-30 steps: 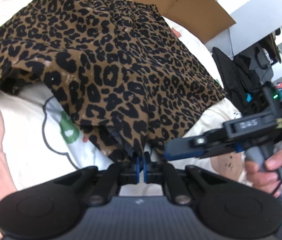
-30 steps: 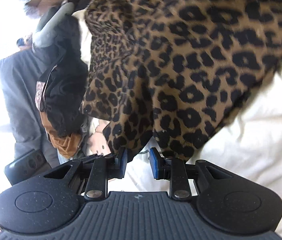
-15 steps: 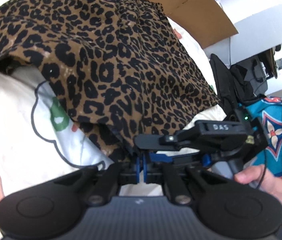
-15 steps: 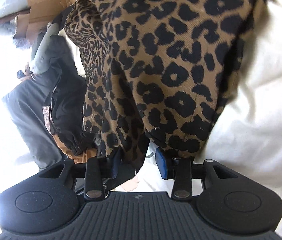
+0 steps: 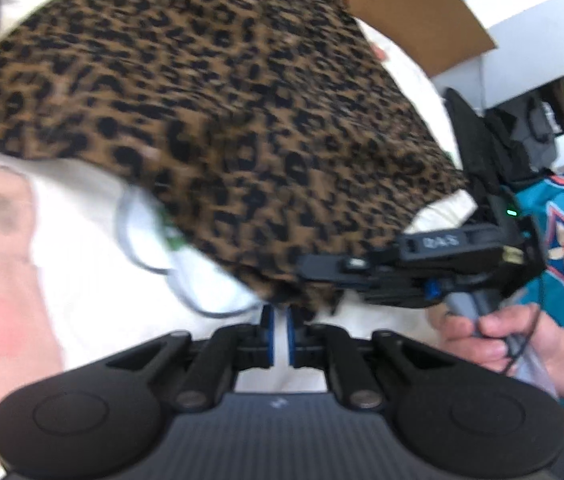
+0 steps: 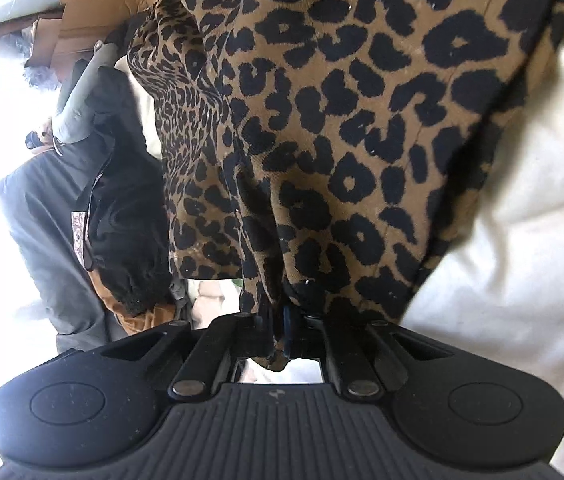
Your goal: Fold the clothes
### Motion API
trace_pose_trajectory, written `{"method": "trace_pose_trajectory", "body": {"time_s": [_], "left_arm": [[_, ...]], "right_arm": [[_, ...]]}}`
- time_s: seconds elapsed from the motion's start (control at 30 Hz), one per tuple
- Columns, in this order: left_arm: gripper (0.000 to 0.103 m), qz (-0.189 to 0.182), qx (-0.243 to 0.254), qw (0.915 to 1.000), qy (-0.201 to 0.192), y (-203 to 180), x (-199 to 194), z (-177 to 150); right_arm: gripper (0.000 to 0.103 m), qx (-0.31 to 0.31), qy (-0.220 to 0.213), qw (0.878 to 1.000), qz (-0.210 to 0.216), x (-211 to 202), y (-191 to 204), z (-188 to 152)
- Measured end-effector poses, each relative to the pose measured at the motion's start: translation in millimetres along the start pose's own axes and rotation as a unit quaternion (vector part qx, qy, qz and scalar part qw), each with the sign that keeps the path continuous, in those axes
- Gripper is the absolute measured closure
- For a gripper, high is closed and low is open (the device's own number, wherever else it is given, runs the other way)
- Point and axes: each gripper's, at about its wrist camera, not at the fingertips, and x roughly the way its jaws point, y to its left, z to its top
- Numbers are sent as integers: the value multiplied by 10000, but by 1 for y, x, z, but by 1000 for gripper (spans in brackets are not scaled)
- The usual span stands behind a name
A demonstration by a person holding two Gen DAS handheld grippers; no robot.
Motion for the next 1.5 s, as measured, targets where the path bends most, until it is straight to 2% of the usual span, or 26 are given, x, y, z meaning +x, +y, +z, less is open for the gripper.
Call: {"method": "trace_pose_trajectory", "body": {"time_s": [0.17, 0.27, 0.37, 0.57, 0.67, 0.8, 0.97, 1.07, 1.2, 1.27, 1.37, 1.5], "left_arm": [[98, 689, -329, 9960, -465, 27, -21, 14], [98, 1213, -333, 9888, -806, 40, -32, 27], [97, 1859, -340, 9751, -1165, 54, -41, 42], [97, 2942, -334, 9395, -1722, 85, -53, 65], [97, 3347, -366, 9264, -1685, 94, -45, 72], [93, 3671, -357, 9170, -1515, 98, -28, 74], [93, 3593, -736, 9187, -1467, 107, -17, 73], [94, 3388, -844, 9221, -1667, 106, -20, 74], [94, 3287, -651, 9241, -1838, 90, -23, 79], [94, 3161, -468, 9287, -1883, 80, -22, 82], [93, 3083, -308, 9306, -1951, 67, -17, 84], [92, 3003, -295, 9351, -1860, 65, -10, 84]], "right_arm": [[101, -314, -83, 9991, -271, -6, 7, 2], [101, -397, -143, 9982, -420, -12, 7, 6], [101, -425, -157, 9978, -492, -14, 4, 8], [101, -450, -156, 9975, -529, -15, 3, 9], [101, -432, -148, 9975, -542, -14, 2, 9], [101, -434, -142, 9975, -545, -15, 2, 10], [101, -418, -138, 9976, -544, -16, 0, 9], [101, -415, -134, 9975, -548, -15, -1, 10], [101, -408, -127, 9976, -549, -15, -2, 10], [101, -403, -125, 9976, -553, -14, -3, 10], [101, -417, -122, 9975, -556, -13, -3, 9], [102, -414, -117, 9976, -542, -14, -3, 10]]}}
